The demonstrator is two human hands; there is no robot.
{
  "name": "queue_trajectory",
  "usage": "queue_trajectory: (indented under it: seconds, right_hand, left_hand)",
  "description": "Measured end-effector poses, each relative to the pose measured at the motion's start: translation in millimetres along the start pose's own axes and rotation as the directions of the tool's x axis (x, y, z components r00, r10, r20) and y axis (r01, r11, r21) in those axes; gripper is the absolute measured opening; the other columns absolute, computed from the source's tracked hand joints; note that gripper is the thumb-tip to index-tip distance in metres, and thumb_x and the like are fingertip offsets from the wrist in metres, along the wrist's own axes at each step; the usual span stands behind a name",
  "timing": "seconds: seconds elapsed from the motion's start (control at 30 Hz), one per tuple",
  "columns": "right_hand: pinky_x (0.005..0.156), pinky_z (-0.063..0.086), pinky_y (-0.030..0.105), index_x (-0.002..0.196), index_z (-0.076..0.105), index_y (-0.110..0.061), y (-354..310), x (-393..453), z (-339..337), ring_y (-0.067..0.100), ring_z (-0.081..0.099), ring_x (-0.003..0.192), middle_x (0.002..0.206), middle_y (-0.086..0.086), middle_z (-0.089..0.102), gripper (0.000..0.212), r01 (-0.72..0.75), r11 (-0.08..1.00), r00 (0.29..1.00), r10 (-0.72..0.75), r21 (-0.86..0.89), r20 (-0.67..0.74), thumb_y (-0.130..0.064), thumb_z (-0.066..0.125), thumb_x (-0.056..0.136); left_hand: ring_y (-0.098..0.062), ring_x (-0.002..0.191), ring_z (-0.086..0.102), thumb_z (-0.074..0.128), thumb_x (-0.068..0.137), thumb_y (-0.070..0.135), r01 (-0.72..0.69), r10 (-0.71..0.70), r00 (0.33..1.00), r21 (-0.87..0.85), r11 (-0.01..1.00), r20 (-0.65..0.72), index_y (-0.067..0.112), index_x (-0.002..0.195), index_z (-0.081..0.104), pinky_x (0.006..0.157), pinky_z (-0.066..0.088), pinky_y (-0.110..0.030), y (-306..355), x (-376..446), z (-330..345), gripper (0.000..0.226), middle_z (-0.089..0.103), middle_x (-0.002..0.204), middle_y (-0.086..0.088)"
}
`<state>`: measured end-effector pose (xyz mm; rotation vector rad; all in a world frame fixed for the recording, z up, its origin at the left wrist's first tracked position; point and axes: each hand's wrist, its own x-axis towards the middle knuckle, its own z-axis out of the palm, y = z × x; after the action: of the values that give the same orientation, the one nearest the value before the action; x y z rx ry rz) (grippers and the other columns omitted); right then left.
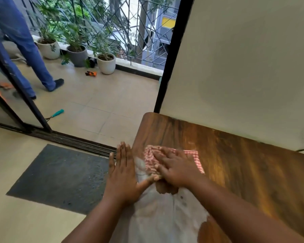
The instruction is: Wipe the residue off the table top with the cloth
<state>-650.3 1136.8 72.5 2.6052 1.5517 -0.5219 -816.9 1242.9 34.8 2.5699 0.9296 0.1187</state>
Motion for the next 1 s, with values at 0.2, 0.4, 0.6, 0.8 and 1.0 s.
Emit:
queue_trajectory:
  seconds: [0.2, 0.4, 0.6, 0.8, 1.0]
  right_hand:
    - [0.112, 0.000, 0.054, 0.148, 0.005, -0.045, -50, 74, -13, 0.032, 0.002, 0.144, 0.159, -0.008, 0.004, 0.055, -0.134, 0.988, 0.990, 0.136, 0.073, -0.031, -0.059, 0.014, 0.096]
    - [0.110, 0.004, 0.055, 0.142, -0.003, -0.056, -48, 14, 18, 0.027, -0.001, 0.144, 0.157, -0.019, -0.001, 0.050, 0.069, 0.997, 0.997, -0.068, 0.024, -0.036, -0.059, 0.014, 0.096]
    - [0.112, 0.010, 0.058, 0.146, 0.005, -0.052, 52, 10, -2, 0.036, 0.008, 0.142, 0.159, -0.011, 0.003, 0.051, -0.291, 0.952, 0.956, 0.294, 0.095, -0.022, -0.058, 0.016, 0.096]
    - [0.111, 0.003, 0.055, 0.147, 0.006, -0.050, -13, -3, 17, 0.032, 0.002, 0.144, 0.159, -0.010, 0.005, 0.050, -0.162, 0.981, 0.981, 0.172, 0.107, -0.089, -0.056, 0.016, 0.098]
    - [0.111, 0.004, 0.056, 0.142, -0.005, -0.056, 46, -71, 28, 0.030, 0.002, 0.144, 0.158, -0.014, -0.001, 0.049, -0.211, 0.976, 0.975, 0.214, 0.054, -0.058, -0.056, 0.016, 0.098]
  left_hand:
    - [-0.018, 0.135, -0.040, 0.009, 0.066, 0.095, 0.046, -0.045, 0.998, -0.012, 0.999, 0.039, 0.011, 0.140, -0.036, 0.116, -0.017, -0.041, 2, 3, 1, 0.120, -0.044, 0.146, -0.008]
    - [-0.014, 0.134, -0.041, 0.032, 0.054, 0.098, -0.054, 0.054, 0.997, -0.003, 0.999, 0.057, 0.011, 0.141, -0.033, 0.115, -0.018, -0.035, 3, 2, -3, 0.140, -0.043, 0.146, -0.006]
    - [-0.014, 0.136, -0.038, 0.018, 0.057, 0.101, -0.018, 0.022, 0.998, -0.069, 0.997, 0.054, 0.013, 0.140, -0.036, 0.118, -0.012, -0.037, 0, 3, 2, 0.132, -0.044, 0.146, -0.005]
    - [-0.015, 0.137, -0.036, 0.011, 0.056, 0.100, -0.028, 0.029, 0.998, -0.035, 0.999, 0.050, 0.012, 0.139, -0.035, 0.115, -0.017, -0.032, 0, 4, 3, 0.129, -0.039, 0.149, -0.007]
    - [-0.015, 0.140, -0.030, 0.014, 0.058, 0.100, -0.047, 0.050, 0.998, -0.081, 0.996, 0.035, 0.012, 0.144, -0.027, 0.116, -0.014, -0.034, -2, 5, 5, 0.129, -0.034, 0.152, -0.006]
